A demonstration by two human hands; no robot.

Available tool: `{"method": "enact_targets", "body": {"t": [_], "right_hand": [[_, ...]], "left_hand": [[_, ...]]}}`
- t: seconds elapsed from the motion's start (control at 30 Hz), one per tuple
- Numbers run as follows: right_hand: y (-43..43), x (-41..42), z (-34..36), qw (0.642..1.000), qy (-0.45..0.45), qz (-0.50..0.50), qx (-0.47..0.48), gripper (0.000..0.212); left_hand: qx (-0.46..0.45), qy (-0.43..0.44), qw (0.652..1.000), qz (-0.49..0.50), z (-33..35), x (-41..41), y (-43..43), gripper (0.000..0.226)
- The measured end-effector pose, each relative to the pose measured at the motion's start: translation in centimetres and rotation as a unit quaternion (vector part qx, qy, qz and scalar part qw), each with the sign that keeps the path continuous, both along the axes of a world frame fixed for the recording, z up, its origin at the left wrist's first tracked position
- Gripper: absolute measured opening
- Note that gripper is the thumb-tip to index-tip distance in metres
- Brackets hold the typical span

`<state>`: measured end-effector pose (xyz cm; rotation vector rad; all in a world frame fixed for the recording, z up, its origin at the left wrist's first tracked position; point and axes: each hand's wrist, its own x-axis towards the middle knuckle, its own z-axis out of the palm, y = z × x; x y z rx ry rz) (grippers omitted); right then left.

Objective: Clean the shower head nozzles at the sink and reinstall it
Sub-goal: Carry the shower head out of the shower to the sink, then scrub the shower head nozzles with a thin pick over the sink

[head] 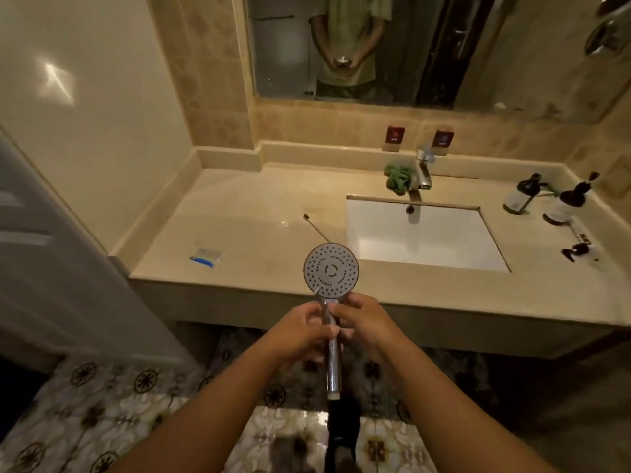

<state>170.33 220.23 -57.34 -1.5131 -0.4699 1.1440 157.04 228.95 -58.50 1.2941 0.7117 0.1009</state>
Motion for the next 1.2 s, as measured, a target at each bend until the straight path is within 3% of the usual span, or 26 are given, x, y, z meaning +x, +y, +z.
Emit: {"method": "enact_targets", "body": {"t": [0.13,0.33,0.7,0.9,1.07,1.2], "right_hand": [[5.3,6.8,-1.7,0.999,-0.039,0.035,-0.015,0.011],[11.0,14.4,-3.1,0.993,-0.04,0.104,-0.03,0.015],[19.1,18.4,-5.4,0.988,-0.047,0.123,-0.083,0.017],[22.3,19.1,-6.6,0.963,-0.211,0.124,-0.116,0.012],[24.2,18.9,-8.0,0.905,-0.366,0.101,-0.194,0.012],[25.2,18.9,-9.0,0.877,-0.411,0.108,-0.224,0.016]], "left_hand": [[-0.027,0.023,0.999,0.016,-0.6,6.0,4.4,0.032],[-0.052,0.053,0.997,0.039,-1.0,12.2,9.3,0.043],[-0.068,0.086,0.992,0.057,-3.6,16.5,17.5,0.044],[-0.174,0.049,0.98,0.081,-6.6,16.4,21.5,0.042],[-0.135,0.068,0.988,0.03,-7.6,15.3,25.3,0.053],[-0.137,0.058,0.989,0.016,-7.4,15.4,27.0,0.054]]}}
